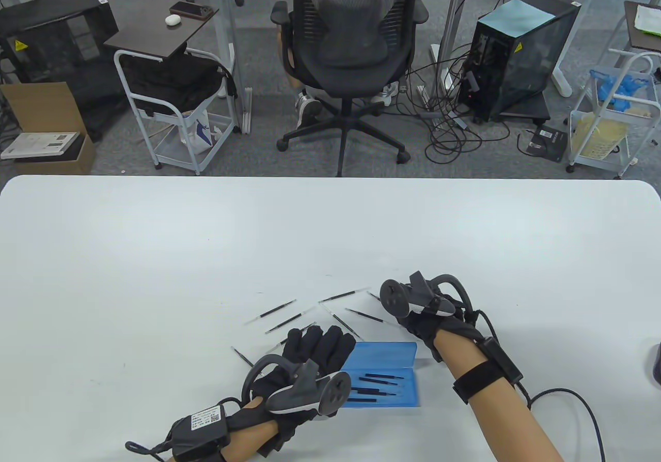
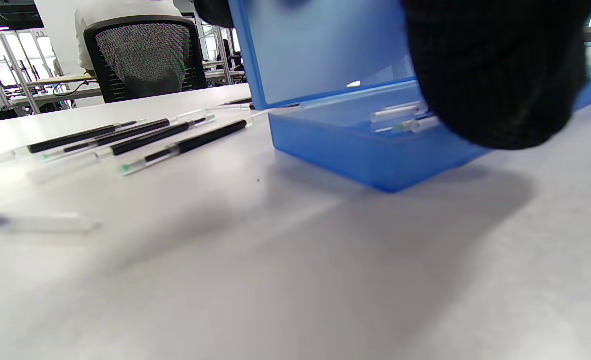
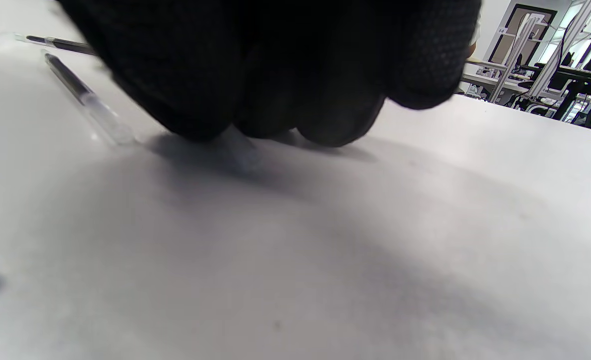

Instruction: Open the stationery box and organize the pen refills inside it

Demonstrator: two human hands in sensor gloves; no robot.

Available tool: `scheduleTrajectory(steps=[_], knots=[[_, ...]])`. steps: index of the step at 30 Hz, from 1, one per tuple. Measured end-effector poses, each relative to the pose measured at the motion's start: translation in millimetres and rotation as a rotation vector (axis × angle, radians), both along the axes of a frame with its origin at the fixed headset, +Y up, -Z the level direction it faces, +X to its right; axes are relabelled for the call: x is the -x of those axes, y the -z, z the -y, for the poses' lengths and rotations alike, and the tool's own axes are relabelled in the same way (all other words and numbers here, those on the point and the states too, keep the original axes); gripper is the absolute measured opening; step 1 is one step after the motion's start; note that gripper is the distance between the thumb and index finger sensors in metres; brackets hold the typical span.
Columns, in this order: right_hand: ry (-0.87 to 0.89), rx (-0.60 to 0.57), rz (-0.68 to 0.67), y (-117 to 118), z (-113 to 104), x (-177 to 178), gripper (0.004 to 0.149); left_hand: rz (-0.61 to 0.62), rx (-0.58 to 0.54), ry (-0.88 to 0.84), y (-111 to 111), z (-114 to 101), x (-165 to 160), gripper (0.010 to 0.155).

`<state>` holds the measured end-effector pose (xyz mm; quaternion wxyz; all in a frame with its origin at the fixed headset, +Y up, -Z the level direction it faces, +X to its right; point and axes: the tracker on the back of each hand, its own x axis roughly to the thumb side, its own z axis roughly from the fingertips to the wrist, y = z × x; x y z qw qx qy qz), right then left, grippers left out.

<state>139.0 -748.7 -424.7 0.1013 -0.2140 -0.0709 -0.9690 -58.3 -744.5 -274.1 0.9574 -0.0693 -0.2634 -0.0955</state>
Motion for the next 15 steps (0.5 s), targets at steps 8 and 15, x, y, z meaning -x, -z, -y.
scheduleTrajectory(steps=[8,15], knots=[[-0.023,-0.062,-0.028,-3.2,3.3,2.3,0.056,-0.001,0.005,-0.004,0.1,0.3,0.3,0.120],[-0.018,-0.105,-0.060,-5.3,7.0,1.5,0.057,-0.001,0.005,-0.004,0.1,0.2,0.4,0.120]])
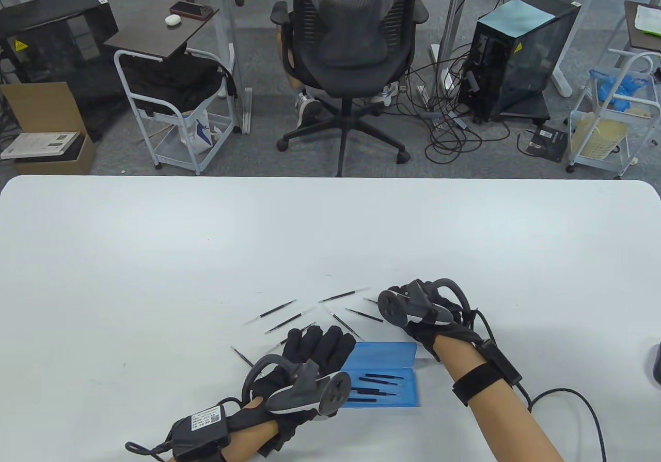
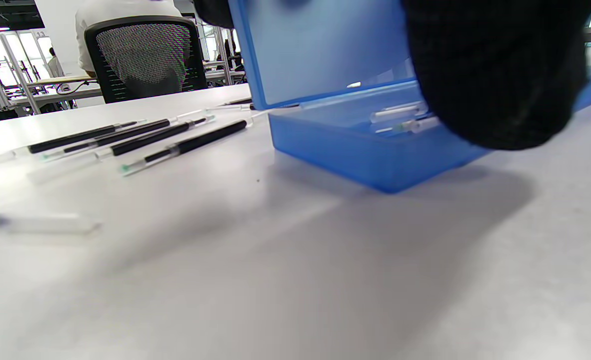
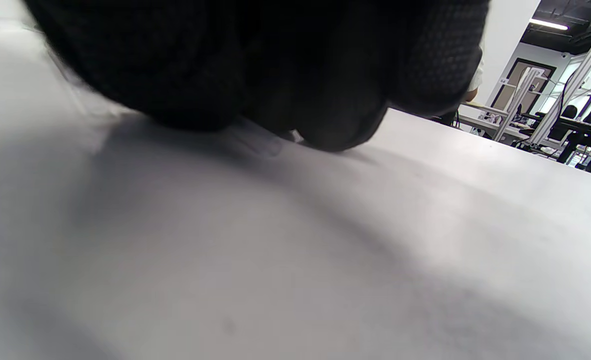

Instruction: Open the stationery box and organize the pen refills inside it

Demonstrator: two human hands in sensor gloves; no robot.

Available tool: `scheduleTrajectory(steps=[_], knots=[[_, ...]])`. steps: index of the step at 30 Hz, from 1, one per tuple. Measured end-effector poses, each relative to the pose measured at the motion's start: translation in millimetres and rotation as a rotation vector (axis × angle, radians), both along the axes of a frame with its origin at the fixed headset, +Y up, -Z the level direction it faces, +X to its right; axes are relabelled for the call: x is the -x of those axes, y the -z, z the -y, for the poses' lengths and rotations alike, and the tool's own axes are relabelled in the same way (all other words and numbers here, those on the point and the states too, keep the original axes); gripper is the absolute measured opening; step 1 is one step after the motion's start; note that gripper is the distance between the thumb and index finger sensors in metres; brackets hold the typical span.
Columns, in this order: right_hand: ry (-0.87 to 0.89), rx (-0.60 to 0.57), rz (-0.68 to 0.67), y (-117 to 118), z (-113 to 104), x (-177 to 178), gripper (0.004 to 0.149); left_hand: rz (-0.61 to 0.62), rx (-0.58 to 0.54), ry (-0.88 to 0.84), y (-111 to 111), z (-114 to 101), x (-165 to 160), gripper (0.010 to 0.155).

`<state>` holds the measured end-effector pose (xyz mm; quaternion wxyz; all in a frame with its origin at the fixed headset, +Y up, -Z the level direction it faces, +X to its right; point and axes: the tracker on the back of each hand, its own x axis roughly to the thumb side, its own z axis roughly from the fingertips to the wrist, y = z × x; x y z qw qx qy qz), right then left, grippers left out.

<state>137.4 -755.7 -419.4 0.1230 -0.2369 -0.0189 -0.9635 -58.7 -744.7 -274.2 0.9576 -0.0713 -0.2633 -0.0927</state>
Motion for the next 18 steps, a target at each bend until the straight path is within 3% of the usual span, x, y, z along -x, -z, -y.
scheduleTrajectory(steps=[8,13,18], knots=[[0.036,-0.012,0.000,0,-5,-5,0.057,0.000,0.000,0.000,0,0,0,0.120],[0.153,-0.061,-0.020,-10,-39,-16,0.058,0.000,0.000,-0.001,0,0,0,0.120],[0.238,-0.130,-0.104,-44,-78,-20,0.058,0.000,0.000,-0.001,0,0,0,0.120]])
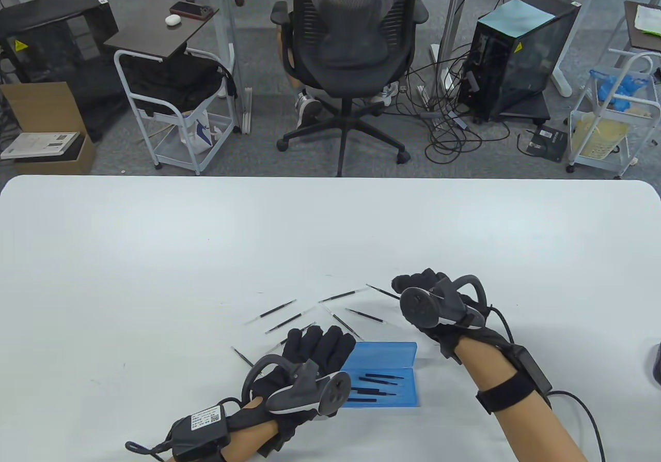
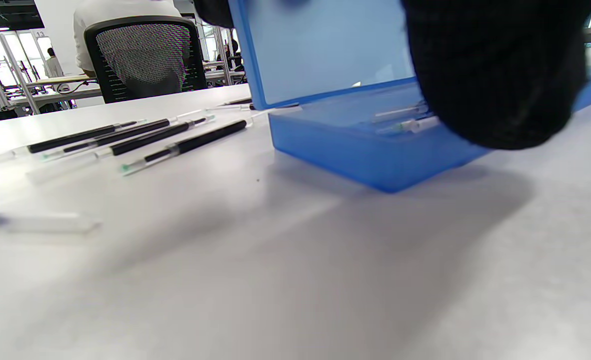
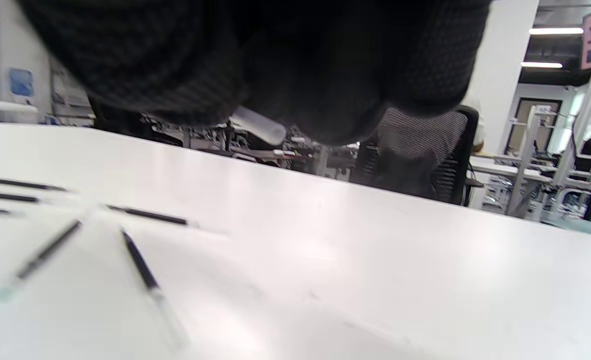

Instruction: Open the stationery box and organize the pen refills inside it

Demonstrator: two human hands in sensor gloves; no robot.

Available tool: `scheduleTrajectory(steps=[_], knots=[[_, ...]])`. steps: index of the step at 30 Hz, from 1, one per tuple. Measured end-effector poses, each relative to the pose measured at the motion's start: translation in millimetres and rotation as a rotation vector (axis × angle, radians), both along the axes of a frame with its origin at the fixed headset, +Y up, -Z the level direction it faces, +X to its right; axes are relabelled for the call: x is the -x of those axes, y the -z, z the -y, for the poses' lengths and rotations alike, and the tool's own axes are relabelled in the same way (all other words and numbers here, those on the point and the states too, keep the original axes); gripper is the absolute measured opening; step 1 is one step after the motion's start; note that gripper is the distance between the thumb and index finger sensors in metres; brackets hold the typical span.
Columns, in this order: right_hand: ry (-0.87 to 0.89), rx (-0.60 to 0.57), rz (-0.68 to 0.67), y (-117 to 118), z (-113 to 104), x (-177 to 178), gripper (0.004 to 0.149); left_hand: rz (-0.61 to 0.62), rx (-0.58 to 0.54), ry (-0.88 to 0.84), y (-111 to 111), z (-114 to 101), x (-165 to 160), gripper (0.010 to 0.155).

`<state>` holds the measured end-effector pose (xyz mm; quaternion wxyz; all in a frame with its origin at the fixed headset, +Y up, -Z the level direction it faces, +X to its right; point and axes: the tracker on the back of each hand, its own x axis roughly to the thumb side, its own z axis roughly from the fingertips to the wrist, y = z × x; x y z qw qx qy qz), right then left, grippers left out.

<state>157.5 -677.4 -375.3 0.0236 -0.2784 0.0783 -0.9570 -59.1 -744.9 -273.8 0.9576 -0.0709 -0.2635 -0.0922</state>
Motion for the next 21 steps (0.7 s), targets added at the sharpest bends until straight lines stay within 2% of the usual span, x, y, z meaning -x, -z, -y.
scheduleTrajectory(steps=[5,10,16,21], knots=[[0.014,-0.058,-0.108,-49,-16,4,0.058,0.000,0.000,0.001,0,0,0,0.120],[0.033,-0.043,-0.169,-86,-8,4,0.058,-0.001,-0.003,0.002,0,0,0,0.120],[-0.045,-0.021,-0.228,-109,21,19,0.058,-0.002,0.002,-0.001,1,0,0,0.120],[-0.052,0.052,-0.258,-112,39,29,0.058,-0.003,0.003,-0.001,1,0,0,0.120]])
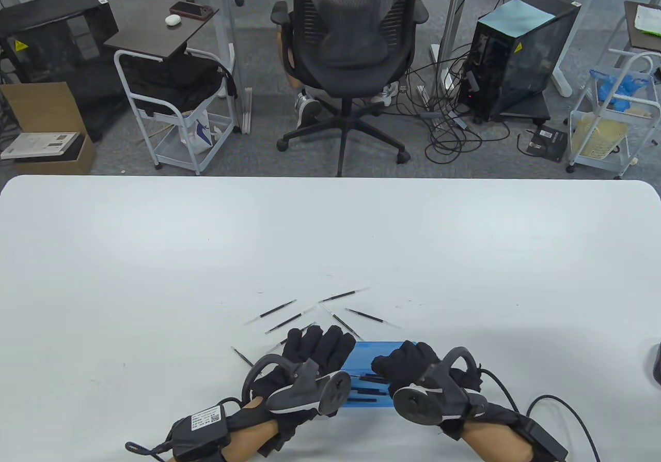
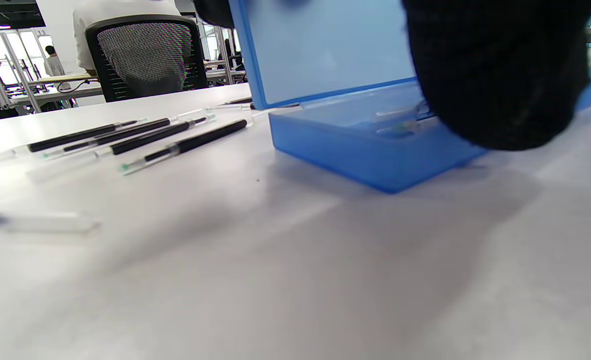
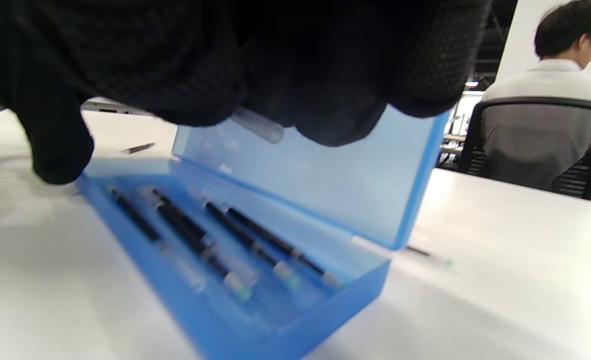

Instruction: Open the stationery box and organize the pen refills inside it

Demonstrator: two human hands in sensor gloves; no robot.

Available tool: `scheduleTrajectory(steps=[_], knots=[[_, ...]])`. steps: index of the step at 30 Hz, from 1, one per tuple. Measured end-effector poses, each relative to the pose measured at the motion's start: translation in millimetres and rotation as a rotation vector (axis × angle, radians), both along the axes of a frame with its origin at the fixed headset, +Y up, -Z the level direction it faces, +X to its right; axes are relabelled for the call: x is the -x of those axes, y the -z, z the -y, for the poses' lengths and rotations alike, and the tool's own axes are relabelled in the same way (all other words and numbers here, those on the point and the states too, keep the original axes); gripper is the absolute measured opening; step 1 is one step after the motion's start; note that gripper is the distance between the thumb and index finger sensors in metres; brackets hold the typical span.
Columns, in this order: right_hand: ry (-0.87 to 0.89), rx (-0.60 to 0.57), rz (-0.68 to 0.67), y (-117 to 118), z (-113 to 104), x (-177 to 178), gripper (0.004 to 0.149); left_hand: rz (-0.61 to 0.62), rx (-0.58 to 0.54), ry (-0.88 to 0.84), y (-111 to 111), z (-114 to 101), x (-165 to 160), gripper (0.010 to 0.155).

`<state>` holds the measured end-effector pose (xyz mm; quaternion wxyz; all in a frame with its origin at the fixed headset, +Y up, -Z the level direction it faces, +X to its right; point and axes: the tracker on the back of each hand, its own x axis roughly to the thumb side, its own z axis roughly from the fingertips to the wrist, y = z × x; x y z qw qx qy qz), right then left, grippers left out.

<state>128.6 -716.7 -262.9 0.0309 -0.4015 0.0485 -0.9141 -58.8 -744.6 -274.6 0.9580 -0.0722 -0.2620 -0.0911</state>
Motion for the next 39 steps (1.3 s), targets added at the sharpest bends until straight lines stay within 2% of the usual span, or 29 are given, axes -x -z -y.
scheduleTrajectory(steps=[5,10,23,30,36,39], knots=[[-0.071,0.034,-0.012,0,18,10,0.058,0.002,-0.003,0.000,0,0,0,0.120],[-0.108,0.041,-0.010,3,27,14,0.058,0.002,-0.007,0.002,0,0,0,0.120],[-0.078,0.043,0.014,5,25,13,0.057,0.000,-0.007,0.002,-1,0,0,0.120],[0.044,0.040,0.016,1,2,7,0.056,0.000,-0.007,0.002,-1,0,0,0.120],[0.181,0.014,0.059,4,-39,-9,0.057,0.001,-0.007,0.001,-1,0,0,0.120],[0.200,0.024,0.093,17,-55,-16,0.058,0.000,-0.007,0.001,-1,0,0,0.120]])
